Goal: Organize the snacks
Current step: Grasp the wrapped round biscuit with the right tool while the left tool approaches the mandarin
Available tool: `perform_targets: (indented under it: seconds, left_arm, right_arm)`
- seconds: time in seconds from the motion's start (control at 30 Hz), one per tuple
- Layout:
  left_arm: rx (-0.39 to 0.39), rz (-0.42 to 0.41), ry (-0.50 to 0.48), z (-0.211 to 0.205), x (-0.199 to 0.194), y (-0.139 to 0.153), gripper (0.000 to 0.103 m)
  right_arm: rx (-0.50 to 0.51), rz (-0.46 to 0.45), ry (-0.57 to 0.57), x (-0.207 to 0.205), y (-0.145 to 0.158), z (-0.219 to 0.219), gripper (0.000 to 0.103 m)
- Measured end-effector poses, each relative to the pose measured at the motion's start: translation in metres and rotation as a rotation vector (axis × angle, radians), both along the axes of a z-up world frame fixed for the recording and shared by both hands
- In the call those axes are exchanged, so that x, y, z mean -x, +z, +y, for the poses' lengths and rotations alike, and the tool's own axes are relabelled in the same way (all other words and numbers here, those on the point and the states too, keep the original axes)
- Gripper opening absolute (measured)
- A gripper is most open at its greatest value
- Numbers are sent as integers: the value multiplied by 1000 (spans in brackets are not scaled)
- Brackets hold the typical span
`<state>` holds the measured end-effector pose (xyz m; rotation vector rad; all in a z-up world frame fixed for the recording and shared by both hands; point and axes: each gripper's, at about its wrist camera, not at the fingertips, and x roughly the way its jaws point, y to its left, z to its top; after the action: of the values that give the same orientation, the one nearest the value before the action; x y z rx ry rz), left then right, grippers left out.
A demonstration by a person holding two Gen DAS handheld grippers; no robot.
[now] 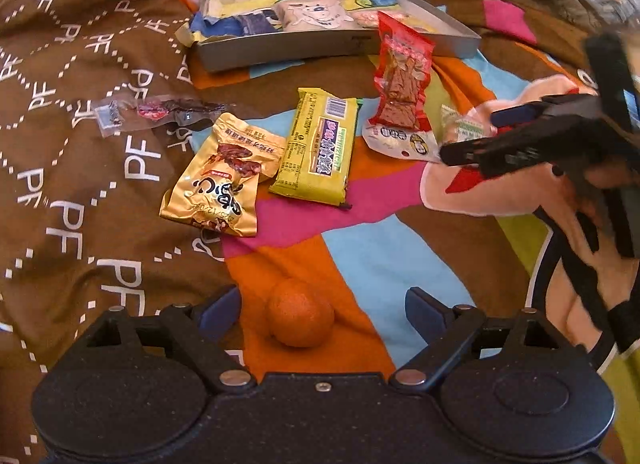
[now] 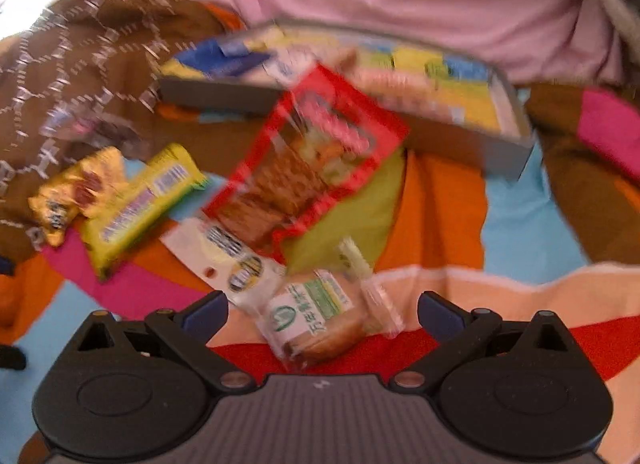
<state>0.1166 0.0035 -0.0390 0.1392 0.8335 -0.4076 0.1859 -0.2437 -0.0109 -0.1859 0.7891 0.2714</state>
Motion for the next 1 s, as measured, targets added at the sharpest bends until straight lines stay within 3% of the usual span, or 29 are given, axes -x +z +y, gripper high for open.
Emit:
perform_targets:
  seconds: [0.07,0.37,0.57,0.7,0.9,1.0]
  left_arm:
    - [-14,-3,-12,-1,0,-1,90]
    - [-7,-2,-13,1,1,-1,85]
    - [-41,-13,-51,-2,7,1,81]
    - [-41,-10,-50,-1,7,1,80]
    - [-44,-9,-48,-2,7,1,78]
    - [-39,-6,-44,-1,7,1,67]
  right_arm:
    - [-35,35,-15,-3,-8,-1,103]
    - [-92,9,35,17,-11,11,103]
    - [-200,39,124,34,-5,11,103]
    - [-145,-12,117,32,-2,18,103]
    - [-153,8,74,20,-8,21,102]
    - [-138,-8,79,26,-10,27,93]
